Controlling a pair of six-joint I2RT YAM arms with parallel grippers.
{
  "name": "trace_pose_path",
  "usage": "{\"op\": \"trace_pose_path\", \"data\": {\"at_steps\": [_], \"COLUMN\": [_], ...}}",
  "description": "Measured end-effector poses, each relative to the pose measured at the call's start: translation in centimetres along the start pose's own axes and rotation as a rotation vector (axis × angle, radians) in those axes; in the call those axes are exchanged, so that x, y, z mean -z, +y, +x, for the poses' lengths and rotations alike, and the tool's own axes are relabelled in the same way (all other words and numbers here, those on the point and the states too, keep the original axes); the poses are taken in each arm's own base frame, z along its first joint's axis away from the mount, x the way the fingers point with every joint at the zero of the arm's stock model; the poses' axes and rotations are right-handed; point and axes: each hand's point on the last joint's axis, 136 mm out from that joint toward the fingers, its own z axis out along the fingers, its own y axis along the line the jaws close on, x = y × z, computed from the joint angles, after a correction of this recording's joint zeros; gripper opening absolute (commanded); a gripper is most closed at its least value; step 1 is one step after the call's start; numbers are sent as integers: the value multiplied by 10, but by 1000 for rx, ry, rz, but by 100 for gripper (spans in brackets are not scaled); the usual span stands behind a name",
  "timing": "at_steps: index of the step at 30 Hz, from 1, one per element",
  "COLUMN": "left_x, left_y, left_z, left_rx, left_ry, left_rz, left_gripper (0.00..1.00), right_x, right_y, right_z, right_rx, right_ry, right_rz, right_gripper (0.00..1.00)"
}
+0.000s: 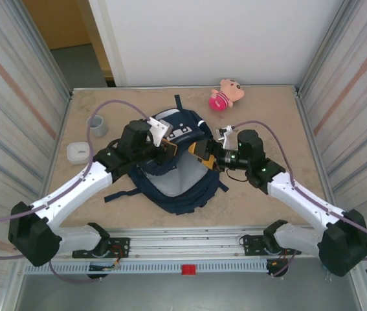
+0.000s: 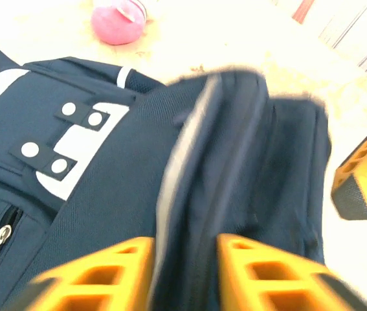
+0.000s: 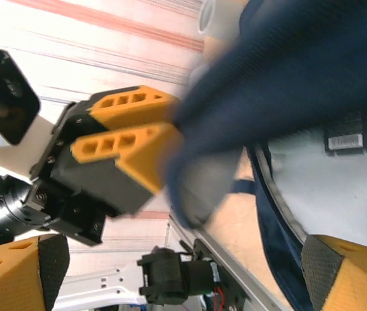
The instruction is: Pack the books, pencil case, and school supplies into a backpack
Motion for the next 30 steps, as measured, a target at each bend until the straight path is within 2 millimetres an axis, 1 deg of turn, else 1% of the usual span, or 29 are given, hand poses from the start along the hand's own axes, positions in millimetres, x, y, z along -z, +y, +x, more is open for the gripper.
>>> {"op": "trace_pose_path", "data": {"at_steps": [1,3,5,6,8,10,11,13,15,17,19,22,24,26,30], "left_x": [1,7,17,23,38,52,57,63,66,66,64,58,53,45,23], "left_y": [0,3,12,19,38,61,72,95,112,121,121,111,110,113,117], "left_z": [-3,-9,-13,-14,-10,1,9,28,49,68,82,89,96,107,144], "left_rx": [11,38,70,91,142,198,222,270,298,291,239,92,-7,-81,-186], "left_ry": [-13,-38,-64,-81,-103,-111,-108,-85,-46,-3,43,84,120,169,317], "left_rz": [1,-5,-24,-40,-84,-140,-165,-212,-235,-228,-194,-123,-95,-73,18], "left_gripper": [58,62,63,64,65,65,65,65,65,65,65,64,60,57,58], "right_x": [-6,-19,-30,-35,-40,-43,-44,-44,-40,-35,-30,-25,-25,-27,-30], "right_y": [-1,-11,-22,-27,-33,-34,-33,-28,-17,-6,8,25,32,34,30], "right_z": [-1,2,4,6,5,4,2,-6,-18,-33,-48,-63,-68,-72,-71], "right_rx": [-6,-47,-83,-100,-127,-140,-142,-150,-141,-130,-117,-101,-97,-97,-106], "right_ry": [4,28,48,56,62,60,59,50,39,22,7,2,8,12,27], "right_rz": [-7,7,21,28,35,36,36,29,7,-19,-46,-74,-85,-87,-84], "right_gripper": [91,88,85,82,67,45,38,26,19,14,12,12,12,12,12]}}
